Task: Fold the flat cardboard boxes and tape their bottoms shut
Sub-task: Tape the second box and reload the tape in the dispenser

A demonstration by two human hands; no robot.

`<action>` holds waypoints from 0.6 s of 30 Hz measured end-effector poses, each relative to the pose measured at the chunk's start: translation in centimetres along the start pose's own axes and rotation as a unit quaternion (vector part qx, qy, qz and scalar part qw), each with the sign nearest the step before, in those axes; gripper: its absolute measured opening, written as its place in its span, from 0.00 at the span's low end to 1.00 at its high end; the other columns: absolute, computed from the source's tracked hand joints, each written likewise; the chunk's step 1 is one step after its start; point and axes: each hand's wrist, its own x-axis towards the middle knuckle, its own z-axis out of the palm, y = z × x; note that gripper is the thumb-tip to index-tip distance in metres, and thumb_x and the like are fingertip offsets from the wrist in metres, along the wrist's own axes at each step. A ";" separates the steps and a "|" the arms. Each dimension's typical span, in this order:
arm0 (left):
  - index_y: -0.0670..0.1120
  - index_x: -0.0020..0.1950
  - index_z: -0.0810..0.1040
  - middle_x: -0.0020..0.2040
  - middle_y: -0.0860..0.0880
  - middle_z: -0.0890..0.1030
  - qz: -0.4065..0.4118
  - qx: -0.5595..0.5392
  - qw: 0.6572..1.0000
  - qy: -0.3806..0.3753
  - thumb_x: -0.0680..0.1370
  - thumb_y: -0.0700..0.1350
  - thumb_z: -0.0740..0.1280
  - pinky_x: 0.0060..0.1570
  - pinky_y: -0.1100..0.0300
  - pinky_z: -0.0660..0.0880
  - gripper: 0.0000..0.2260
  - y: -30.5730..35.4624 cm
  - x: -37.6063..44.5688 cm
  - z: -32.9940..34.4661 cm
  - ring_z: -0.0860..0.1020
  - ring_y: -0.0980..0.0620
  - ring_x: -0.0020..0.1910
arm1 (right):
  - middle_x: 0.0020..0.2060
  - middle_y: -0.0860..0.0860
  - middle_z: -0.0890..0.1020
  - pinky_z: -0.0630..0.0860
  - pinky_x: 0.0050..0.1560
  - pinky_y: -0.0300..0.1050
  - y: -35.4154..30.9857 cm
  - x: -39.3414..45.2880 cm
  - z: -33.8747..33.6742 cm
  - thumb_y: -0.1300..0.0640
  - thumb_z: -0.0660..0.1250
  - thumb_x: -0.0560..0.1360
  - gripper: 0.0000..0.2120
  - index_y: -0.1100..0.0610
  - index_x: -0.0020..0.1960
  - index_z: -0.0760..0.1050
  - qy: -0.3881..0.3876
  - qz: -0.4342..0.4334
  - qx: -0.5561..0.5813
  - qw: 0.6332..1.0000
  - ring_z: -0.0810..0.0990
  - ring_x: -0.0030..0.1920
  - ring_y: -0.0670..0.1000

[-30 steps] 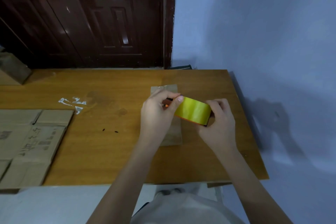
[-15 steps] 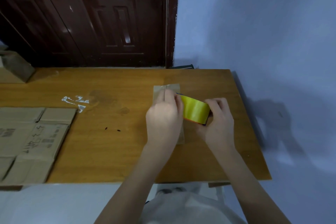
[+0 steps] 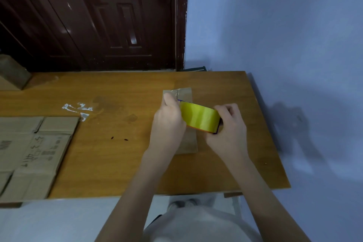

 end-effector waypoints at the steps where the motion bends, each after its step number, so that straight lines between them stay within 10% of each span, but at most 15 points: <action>1: 0.42 0.48 0.63 0.39 0.47 0.71 -0.047 -0.038 0.997 -0.041 0.74 0.27 0.58 0.32 0.52 0.69 0.11 -0.2 0.2 -0.3 0.72 0.46 0.35 | 0.48 0.56 0.74 0.70 0.34 0.33 0.2 -0.1 0.0 0.65 0.76 0.59 0.23 0.61 0.52 0.76 -0.001 0.004 0.012 1.000 0.72 0.42 0.47; 11: 0.38 0.48 0.73 0.40 0.46 0.78 -0.146 -0.414 0.876 -0.199 0.81 0.36 0.58 0.34 0.65 0.76 0.06 -2.1 1.5 -3.1 0.78 0.58 0.34 | 0.45 0.53 0.75 0.74 0.36 0.36 1.4 -0.6 -0.5 0.57 0.73 0.61 0.19 0.62 0.49 0.76 -0.002 0.012 0.065 0.998 0.75 0.41 0.45; 18: 0.50 0.42 0.81 0.40 0.55 0.79 -0.041 -0.428 0.889 -0.158 0.80 0.38 0.58 0.42 0.65 0.74 0.15 -1.7 0.6 -3.2 0.76 0.56 0.42 | 0.43 0.51 0.74 0.71 0.38 0.28 1.3 -0.3 -0.4 0.60 0.74 0.60 0.17 0.61 0.48 0.75 -0.011 0.020 0.094 0.995 0.73 0.41 0.42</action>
